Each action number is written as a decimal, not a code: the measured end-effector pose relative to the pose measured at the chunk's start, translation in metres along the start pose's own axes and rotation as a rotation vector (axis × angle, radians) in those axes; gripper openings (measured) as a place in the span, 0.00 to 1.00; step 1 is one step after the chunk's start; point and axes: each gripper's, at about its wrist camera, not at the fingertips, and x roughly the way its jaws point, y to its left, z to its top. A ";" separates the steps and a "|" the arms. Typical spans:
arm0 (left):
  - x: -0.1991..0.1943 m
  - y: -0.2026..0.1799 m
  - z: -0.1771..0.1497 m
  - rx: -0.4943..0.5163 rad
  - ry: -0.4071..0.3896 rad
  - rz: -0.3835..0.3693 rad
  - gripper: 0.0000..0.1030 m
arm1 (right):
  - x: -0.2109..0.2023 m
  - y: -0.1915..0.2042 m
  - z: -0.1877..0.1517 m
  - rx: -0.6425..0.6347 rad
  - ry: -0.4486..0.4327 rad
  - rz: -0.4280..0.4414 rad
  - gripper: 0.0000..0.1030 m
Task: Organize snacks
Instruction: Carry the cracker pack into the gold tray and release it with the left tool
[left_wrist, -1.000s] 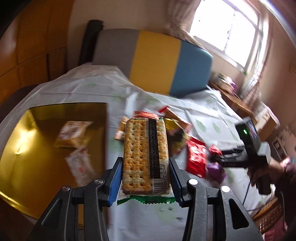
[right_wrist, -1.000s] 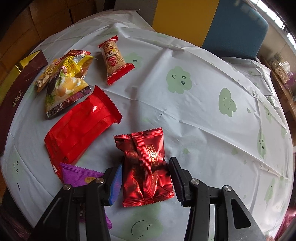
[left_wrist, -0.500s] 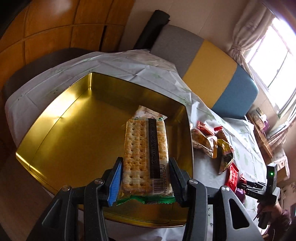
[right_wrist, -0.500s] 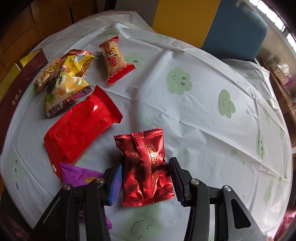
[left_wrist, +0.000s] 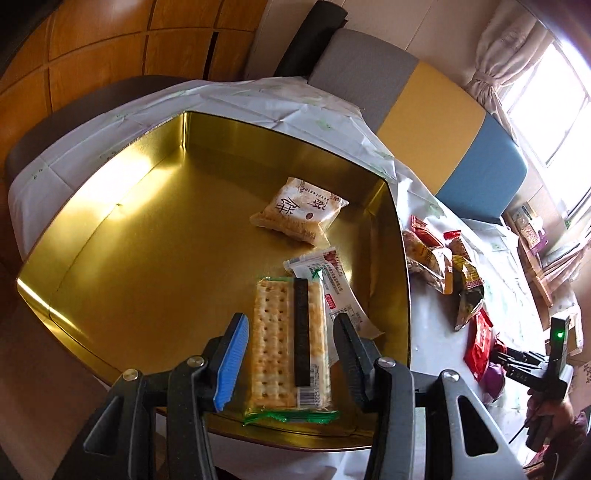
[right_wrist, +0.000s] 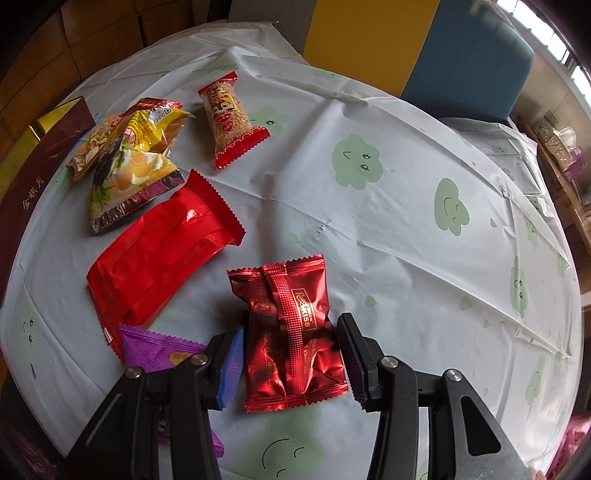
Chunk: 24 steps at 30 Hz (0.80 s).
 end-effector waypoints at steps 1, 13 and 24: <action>-0.001 -0.001 -0.001 0.005 -0.001 0.006 0.47 | 0.000 0.000 0.000 0.000 0.000 -0.001 0.47; -0.011 -0.012 -0.003 0.069 -0.041 0.050 0.47 | -0.001 0.003 -0.001 -0.004 -0.004 -0.008 0.47; -0.016 -0.014 -0.005 0.098 -0.058 0.073 0.47 | -0.003 0.007 -0.003 -0.004 -0.008 -0.015 0.46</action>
